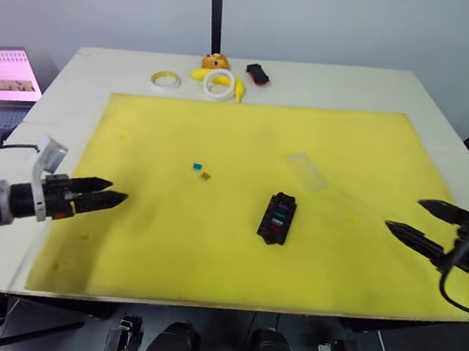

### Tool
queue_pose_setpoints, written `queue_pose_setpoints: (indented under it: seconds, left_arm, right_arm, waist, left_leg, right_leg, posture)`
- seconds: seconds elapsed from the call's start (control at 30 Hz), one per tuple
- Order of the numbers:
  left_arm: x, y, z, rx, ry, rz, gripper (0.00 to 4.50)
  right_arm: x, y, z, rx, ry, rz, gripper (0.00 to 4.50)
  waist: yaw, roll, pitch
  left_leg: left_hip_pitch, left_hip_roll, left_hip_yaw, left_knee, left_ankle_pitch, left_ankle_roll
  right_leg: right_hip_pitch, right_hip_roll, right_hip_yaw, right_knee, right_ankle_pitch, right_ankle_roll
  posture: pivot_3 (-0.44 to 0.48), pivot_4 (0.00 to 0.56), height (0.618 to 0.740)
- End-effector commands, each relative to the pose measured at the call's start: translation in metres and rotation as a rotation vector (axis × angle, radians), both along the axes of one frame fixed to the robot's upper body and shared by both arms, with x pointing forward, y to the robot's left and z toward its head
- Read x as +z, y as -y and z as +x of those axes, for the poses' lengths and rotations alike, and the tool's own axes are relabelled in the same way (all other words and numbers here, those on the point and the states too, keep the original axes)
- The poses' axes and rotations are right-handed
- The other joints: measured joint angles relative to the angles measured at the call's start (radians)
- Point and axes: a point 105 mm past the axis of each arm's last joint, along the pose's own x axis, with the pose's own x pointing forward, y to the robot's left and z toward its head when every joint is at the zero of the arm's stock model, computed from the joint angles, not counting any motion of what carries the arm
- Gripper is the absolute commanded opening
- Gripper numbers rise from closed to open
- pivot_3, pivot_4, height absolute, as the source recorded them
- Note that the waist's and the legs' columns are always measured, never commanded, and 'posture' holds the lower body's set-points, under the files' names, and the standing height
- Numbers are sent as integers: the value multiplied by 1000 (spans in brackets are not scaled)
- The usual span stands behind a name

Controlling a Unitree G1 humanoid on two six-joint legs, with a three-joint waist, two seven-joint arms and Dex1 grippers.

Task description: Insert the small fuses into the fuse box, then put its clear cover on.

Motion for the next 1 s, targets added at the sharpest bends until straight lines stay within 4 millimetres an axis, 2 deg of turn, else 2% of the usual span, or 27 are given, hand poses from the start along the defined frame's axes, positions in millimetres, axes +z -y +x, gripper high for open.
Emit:
queue_pose_setpoints:
  seconds: [0.03,0.27,0.4,0.6,0.8,1.0]
  left_arm:
    - [9,26,11,1,-74,-116,4500]
    - [9,60,34,20,-350,-357,4500]
    - [6,72,50,62,-411,-436,4500]
    - [-6,86,54,90,-456,-451,4500]
    - [-10,92,61,110,-502,-524,4500]
    - [-17,95,64,141,-522,-524,4500]
  right_arm:
    - [10,-46,2,156,44,11,4488]
    - [17,-117,12,361,88,71,4488]
    - [17,-141,21,393,102,103,4488]
    - [14,-153,30,392,114,118,4488]
    - [14,-157,34,381,124,137,4488]
    - [13,-157,37,369,126,136,4488]
  waist:
    - [-1,0,0]
    - [-10,-1,0]
    - [-12,-1,0]
    - [-13,-1,0]
    - [-19,-1,-1]
    - [-23,-1,-1]
  left_leg:
    - [0,0,0,0,0,0]
    - [0,0,0,0,0,0]
    - [-1,0,-1,0,0,0]
    - [-1,-1,-1,1,0,0]
    - [-1,-1,-1,0,0,0]
    - [-1,-1,-1,0,0,0]
  right_leg:
    - [0,0,0,0,0,0]
    - [-2,0,0,2,0,0]
    - [-3,0,-1,3,0,0]
    - [-3,0,0,4,0,0]
    - [-3,0,0,4,0,0]
    - [-4,0,0,4,0,0]
  posture:
    - [0,150,740]
    - [0,150,740]
    - [0,150,740]
    - [0,150,740]
    - [0,150,740]
    - [0,150,740]
